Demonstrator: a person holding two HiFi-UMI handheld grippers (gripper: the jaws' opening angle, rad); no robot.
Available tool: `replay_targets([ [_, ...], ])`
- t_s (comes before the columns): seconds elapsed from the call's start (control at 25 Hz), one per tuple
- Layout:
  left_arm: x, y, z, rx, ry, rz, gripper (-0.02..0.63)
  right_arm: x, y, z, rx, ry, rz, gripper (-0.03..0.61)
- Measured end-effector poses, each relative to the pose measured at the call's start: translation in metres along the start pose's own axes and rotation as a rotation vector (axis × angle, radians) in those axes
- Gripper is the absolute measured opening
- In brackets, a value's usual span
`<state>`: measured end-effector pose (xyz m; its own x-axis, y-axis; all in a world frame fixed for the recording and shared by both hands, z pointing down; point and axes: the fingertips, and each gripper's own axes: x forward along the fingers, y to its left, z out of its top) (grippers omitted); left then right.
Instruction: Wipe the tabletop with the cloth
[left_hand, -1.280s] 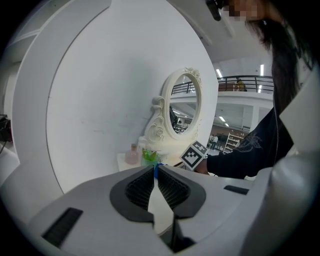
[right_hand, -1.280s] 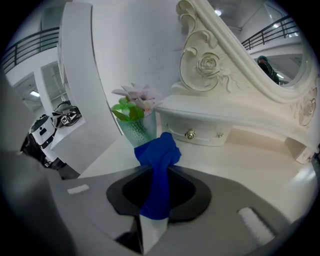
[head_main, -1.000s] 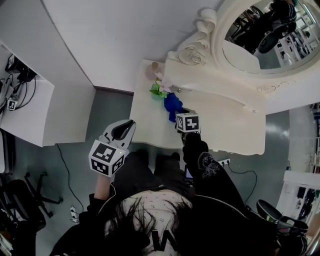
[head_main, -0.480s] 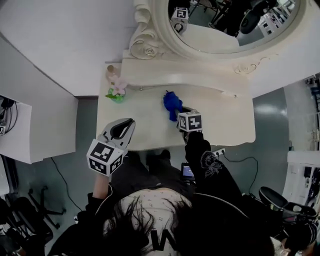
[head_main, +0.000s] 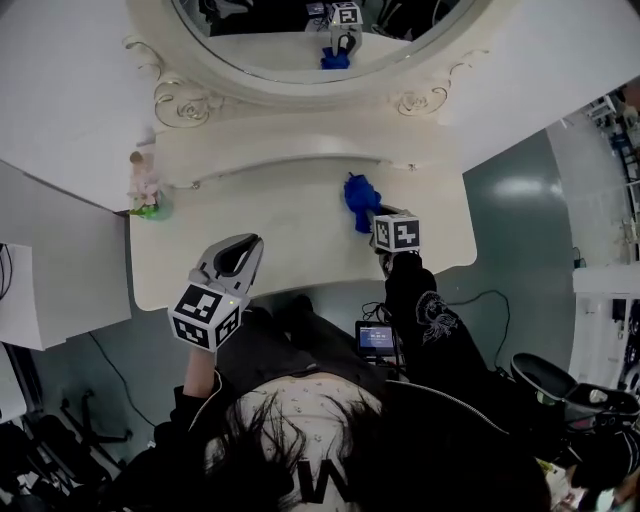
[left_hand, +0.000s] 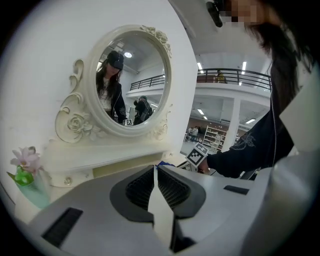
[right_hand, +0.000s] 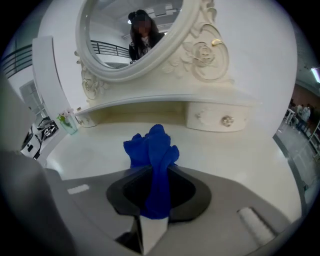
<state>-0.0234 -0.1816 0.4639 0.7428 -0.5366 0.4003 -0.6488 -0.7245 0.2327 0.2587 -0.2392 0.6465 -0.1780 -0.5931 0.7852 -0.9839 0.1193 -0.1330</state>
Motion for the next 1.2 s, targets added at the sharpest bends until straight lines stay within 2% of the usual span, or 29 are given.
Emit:
replay_targets([
  [0.16,0.025,-0.032,0.0,0.006,0.016,-0.007,0.003,-0.018,-0.075,-0.007,0.028,0.0,-0.056,0.087],
  [0.36,0.036,-0.049,0.001,0.01,0.031,0.019,0.003,-0.04,-0.167,-0.011,0.042,-0.001,-0.16,0.087],
  [0.64,0.024,-0.047,-0.003,0.008,0.051,0.1,0.002,-0.058,-0.251,-0.023,0.108,-0.002,-0.294,0.087],
  [0.8,0.012,-0.043,-0.01,-0.002,0.06,0.132,0.002,-0.061,-0.263,-0.023,0.138,-0.008,-0.327,0.087],
  [0.96,-0.001,-0.04,-0.016,-0.013,0.061,0.156,0.003,-0.065,-0.253,-0.019,0.105,-0.018,-0.348,0.087],
  [1.2,-0.025,-0.029,-0.022,-0.022,0.055,0.18,0.003,-0.074,-0.194,0.003,0.094,-0.104,-0.246,0.087],
])
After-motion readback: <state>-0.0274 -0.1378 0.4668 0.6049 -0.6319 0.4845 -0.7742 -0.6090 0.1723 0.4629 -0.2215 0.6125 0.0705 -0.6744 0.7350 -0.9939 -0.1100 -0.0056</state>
